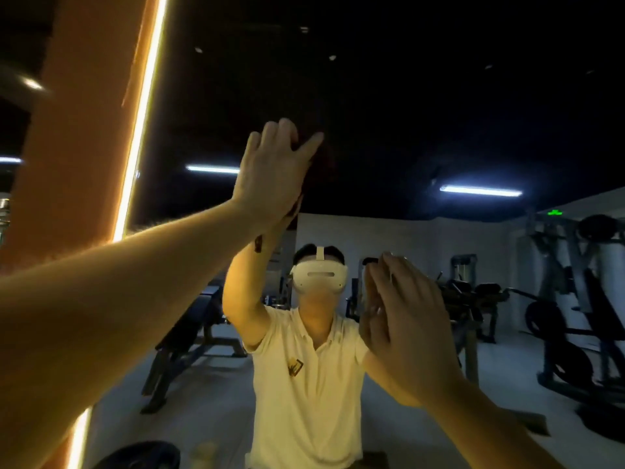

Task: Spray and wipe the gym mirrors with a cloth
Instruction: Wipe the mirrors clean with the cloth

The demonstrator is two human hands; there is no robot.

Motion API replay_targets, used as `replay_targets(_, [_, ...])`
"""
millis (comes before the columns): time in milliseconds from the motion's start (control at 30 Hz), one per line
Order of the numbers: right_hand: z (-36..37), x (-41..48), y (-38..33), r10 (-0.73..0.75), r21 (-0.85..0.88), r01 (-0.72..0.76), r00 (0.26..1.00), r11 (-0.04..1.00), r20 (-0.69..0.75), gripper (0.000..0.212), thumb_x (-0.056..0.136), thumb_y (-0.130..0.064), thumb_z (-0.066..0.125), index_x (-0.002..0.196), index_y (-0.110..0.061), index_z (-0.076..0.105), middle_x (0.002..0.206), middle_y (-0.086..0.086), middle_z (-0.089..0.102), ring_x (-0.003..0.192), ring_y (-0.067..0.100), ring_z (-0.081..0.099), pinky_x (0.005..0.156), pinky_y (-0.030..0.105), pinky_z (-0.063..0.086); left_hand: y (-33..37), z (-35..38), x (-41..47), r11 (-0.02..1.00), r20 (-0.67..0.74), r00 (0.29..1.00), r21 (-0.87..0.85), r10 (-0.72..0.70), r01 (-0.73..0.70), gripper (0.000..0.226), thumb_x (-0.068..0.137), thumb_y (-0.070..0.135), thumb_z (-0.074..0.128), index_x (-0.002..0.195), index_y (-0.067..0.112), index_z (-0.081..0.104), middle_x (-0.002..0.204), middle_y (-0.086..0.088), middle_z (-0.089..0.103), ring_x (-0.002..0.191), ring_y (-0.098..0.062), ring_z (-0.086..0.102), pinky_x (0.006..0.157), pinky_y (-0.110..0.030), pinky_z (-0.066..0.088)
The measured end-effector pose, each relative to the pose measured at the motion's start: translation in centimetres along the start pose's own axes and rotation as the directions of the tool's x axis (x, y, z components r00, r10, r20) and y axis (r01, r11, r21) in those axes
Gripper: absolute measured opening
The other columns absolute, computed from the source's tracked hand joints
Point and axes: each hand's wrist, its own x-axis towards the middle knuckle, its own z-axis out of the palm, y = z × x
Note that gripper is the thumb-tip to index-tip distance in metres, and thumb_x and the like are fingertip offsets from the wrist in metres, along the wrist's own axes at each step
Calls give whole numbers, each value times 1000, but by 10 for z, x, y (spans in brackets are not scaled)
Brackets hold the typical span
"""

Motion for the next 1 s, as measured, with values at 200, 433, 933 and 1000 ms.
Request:
replay_targets(200, [-16, 34, 25, -24, 27, 25, 999, 999, -26, 55, 92, -24, 53, 145, -9, 50, 153, 13, 46, 141, 32, 44, 115, 55, 41, 85, 1, -51, 952, 18, 996, -292, -91, 92, 68, 96, 35, 68, 156, 20, 40, 136, -18, 41, 118, -33, 50, 99, -46, 47])
replay_targets(433, [-38, 105, 47, 16, -9, -17, 998, 1000, -56, 64, 93, -17, 59, 154, -8, 42, 164, 14, 34, 151, 32, 32, 120, 44, 21, 58, -6, -97, 780, 118, 771, -66, 625, -622, 88, 75, 41, 86, 153, 22, 49, 121, -9, 55, 105, -24, 55, 89, -38, 54])
replay_targets(933, [-9, 123, 88, -126, -64, 117, 979, 991, -161, 48, 92, -16, 63, 138, -6, 56, 152, 15, 51, 146, 29, 42, 121, 52, 33, 132, 9, 20, 983, -46, 996, -164, 75, -82, 71, 97, 43, 64, 156, 14, 39, 128, -13, 50, 106, -25, 54, 91, -37, 47])
replay_targets(1000, [-14, 123, 98, -117, -30, 113, 976, 993, -185, 46, 88, -11, 68, 132, -6, 58, 147, 16, 55, 143, 28, 46, 123, 52, 30, 121, 10, 17, 967, -43, 974, -112, 223, -227, 73, 94, 46, 67, 155, 14, 43, 121, -9, 52, 101, -22, 54, 89, -37, 46])
